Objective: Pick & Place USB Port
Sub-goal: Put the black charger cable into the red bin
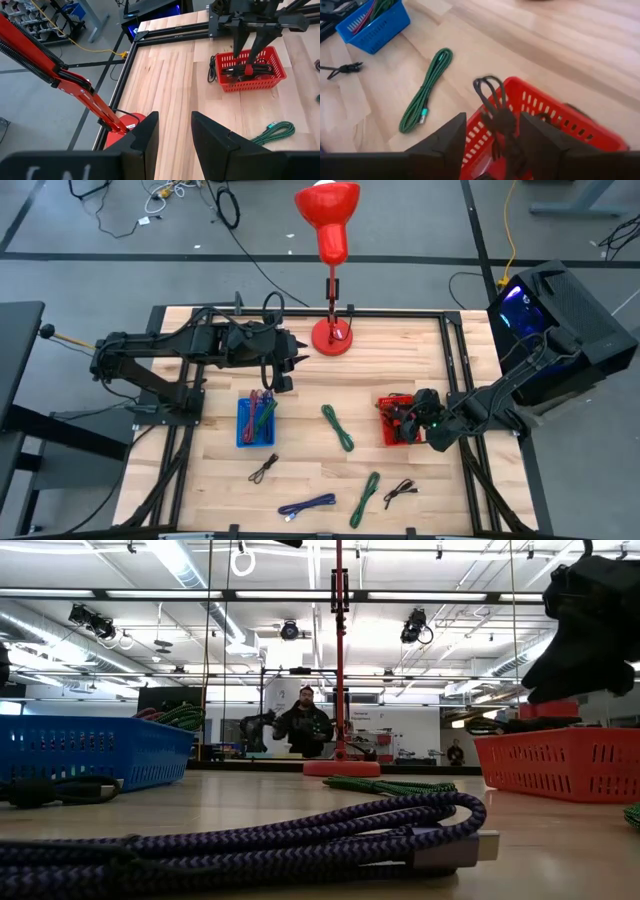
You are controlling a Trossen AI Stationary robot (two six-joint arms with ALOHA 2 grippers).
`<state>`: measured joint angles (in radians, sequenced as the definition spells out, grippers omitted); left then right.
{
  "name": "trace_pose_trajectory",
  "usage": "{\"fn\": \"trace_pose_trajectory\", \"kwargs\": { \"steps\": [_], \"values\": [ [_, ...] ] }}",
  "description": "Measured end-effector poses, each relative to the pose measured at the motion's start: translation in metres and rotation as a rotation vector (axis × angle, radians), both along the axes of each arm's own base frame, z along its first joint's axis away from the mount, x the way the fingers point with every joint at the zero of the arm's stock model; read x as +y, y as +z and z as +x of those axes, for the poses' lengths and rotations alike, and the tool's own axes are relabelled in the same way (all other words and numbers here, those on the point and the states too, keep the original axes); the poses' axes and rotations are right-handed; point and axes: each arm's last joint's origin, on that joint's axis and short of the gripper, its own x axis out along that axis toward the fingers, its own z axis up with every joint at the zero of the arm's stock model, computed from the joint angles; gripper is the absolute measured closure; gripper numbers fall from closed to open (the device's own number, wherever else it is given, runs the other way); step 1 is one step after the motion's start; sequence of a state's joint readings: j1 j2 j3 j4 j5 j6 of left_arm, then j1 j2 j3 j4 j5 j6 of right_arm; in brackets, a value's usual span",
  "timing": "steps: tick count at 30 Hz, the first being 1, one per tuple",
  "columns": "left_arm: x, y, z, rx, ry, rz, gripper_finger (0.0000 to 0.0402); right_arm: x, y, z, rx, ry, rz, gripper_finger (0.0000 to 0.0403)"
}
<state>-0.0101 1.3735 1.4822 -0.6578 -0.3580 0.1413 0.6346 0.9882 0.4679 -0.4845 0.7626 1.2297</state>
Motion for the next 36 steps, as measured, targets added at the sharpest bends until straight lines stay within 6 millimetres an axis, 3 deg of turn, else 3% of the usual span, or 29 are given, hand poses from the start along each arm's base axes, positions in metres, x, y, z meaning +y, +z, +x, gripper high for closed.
{"fn": "trace_pose_trajectory", "kwargs": {
  "steps": [11,20,26,36],
  "values": [
    [0.000,0.000,0.000,0.000,0.000,0.000,0.0282,-0.002,0.002,0.003,-0.023,0.001,-0.091,0.0206],
    [0.000,0.000,0.000,-0.001,0.003,-0.006,0.0282,0.007,0.027,0.024,-0.196,0.191,-0.255,0.0206],
    [-0.001,0.000,0.001,-0.014,0.002,-0.046,0.0282,-0.021,0.021,0.018,-0.054,0.007,-0.409,0.0219],
    [-0.001,0.000,0.001,-0.028,0.021,-0.078,0.0282,-0.061,0.005,-0.008,0.283,-0.143,-0.378,0.0229]
  ]
}}
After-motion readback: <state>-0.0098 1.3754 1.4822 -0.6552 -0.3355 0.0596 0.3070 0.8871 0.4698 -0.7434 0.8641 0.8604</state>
